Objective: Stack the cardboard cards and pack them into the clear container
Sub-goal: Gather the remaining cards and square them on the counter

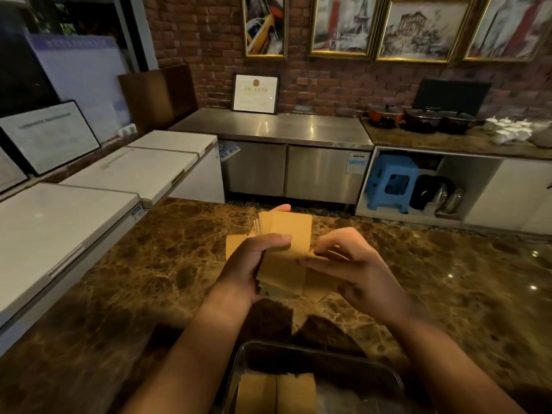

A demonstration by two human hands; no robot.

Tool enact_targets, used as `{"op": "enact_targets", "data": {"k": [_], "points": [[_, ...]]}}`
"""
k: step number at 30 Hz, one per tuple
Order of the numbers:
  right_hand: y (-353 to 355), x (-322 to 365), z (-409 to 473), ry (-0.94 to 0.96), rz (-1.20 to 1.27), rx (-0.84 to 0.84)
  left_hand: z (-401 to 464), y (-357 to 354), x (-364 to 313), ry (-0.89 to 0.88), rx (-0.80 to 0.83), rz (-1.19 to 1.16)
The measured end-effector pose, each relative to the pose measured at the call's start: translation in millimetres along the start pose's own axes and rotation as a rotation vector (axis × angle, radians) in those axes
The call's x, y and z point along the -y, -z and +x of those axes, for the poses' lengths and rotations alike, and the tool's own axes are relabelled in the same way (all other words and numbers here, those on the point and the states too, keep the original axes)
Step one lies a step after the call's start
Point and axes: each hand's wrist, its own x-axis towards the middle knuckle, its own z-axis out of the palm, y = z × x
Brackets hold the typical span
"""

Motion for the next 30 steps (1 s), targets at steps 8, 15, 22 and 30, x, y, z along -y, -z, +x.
{"op": "enact_targets", "data": {"k": [8, 15, 22, 30], "points": [[4, 17, 4, -1.092, 1.277, -0.316, 4, 0, 6, -0.178, 0.029, -0.340], [0, 13, 4, -1.181, 1.364, -0.396, 9, -5, 14, -0.100, -0.007, -0.367], [9, 15, 9, -0.975, 1.327, -0.313, 15, -7, 18, -0.019, -0.140, -0.047], [5, 17, 5, -0.556, 0.528, -0.163, 20, -12, 17, 0.021, -0.128, -0.113]]}}
